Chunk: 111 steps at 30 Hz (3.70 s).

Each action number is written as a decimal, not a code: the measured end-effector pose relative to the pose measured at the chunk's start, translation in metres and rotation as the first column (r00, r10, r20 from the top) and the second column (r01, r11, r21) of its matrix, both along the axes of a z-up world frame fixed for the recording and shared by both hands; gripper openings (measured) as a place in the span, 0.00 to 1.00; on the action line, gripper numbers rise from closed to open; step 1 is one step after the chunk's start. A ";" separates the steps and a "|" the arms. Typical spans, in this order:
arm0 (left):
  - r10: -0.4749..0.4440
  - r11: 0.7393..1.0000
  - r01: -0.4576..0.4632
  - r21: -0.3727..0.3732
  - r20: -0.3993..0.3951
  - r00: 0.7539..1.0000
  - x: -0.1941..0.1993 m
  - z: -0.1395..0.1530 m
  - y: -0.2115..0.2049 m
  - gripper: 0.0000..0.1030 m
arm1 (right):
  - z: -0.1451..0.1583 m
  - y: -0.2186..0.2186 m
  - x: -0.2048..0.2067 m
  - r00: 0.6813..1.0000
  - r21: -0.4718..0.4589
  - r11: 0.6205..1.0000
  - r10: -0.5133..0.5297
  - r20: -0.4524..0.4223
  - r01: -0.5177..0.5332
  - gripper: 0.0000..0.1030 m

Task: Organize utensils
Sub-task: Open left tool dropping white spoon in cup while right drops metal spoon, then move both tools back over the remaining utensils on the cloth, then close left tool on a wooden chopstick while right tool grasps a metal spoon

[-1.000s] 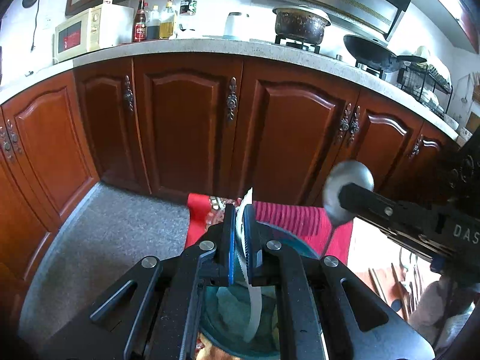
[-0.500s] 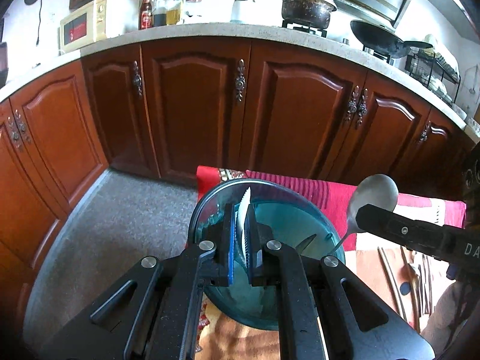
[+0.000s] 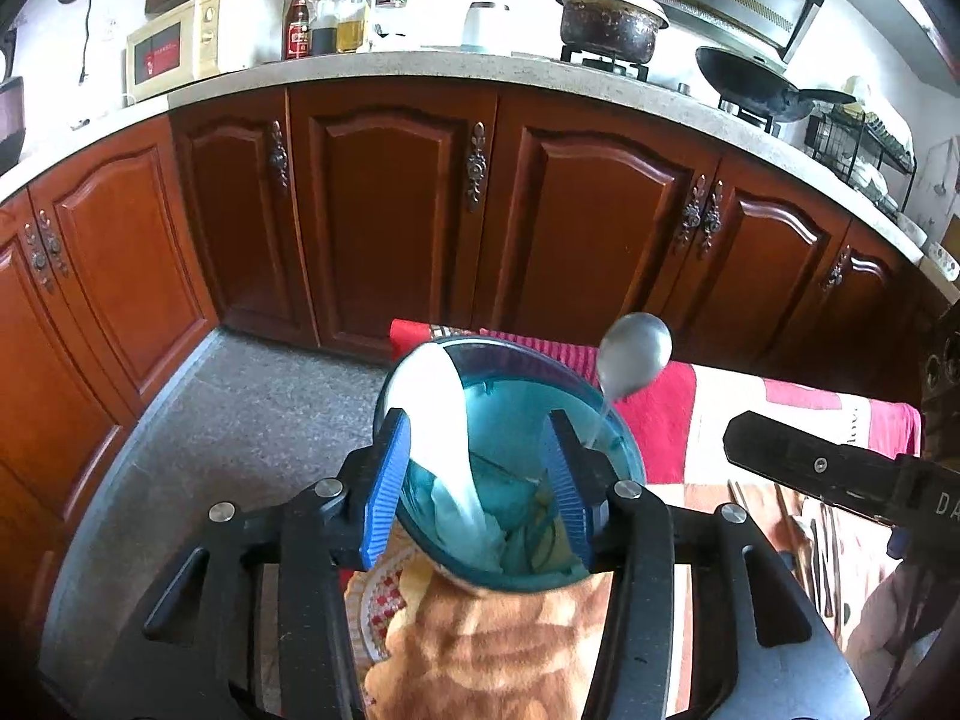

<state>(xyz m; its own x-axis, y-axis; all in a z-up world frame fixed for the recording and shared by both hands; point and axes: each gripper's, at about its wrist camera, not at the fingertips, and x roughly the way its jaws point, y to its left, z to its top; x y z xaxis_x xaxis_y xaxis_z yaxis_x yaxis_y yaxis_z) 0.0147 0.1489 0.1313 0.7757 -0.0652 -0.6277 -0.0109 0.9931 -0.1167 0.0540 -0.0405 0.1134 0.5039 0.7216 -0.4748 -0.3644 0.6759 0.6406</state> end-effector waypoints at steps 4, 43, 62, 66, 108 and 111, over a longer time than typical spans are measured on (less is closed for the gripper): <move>0.003 1.000 -0.003 0.010 0.004 1.000 -0.011 0.006 -0.008 0.46 | 0.006 -0.007 -0.015 1.000 -0.003 1.000 -0.005 0.007 0.005 0.30; -0.215 0.975 0.219 0.033 -0.095 0.972 -0.069 0.007 -0.186 0.60 | -0.002 -0.175 -0.130 0.950 -0.439 0.848 -0.310 0.046 0.298 0.42; -0.256 0.967 0.247 -0.066 -0.236 0.937 -0.036 -0.040 -0.194 0.60 | -0.046 -0.223 -0.111 0.926 -0.461 0.831 -0.374 -0.048 0.312 0.42; -0.256 0.966 0.239 -0.096 -0.275 0.927 -0.020 -0.054 -0.194 0.60 | -0.058 -0.241 -0.099 0.924 -0.432 0.850 -0.373 -0.085 0.303 0.42; -0.245 0.969 0.220 -0.110 -0.456 0.855 0.082 -0.112 -0.224 0.19 | -0.092 -0.252 0.007 0.925 -0.436 0.860 -0.354 -0.137 0.265 0.37; -0.257 0.966 0.234 -0.107 -0.458 0.851 0.083 -0.110 -0.231 0.19 | -0.095 -0.260 0.018 0.921 -0.422 0.863 -0.364 -0.136 0.279 0.37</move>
<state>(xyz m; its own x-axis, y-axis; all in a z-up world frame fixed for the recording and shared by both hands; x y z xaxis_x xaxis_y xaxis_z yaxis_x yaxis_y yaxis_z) 0.0973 -0.0826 0.0215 0.3501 -0.2522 -0.9021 0.1684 0.9643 -0.2043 0.0719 -0.3009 0.0187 0.5366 0.2725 -0.7986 0.0264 0.9405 0.3387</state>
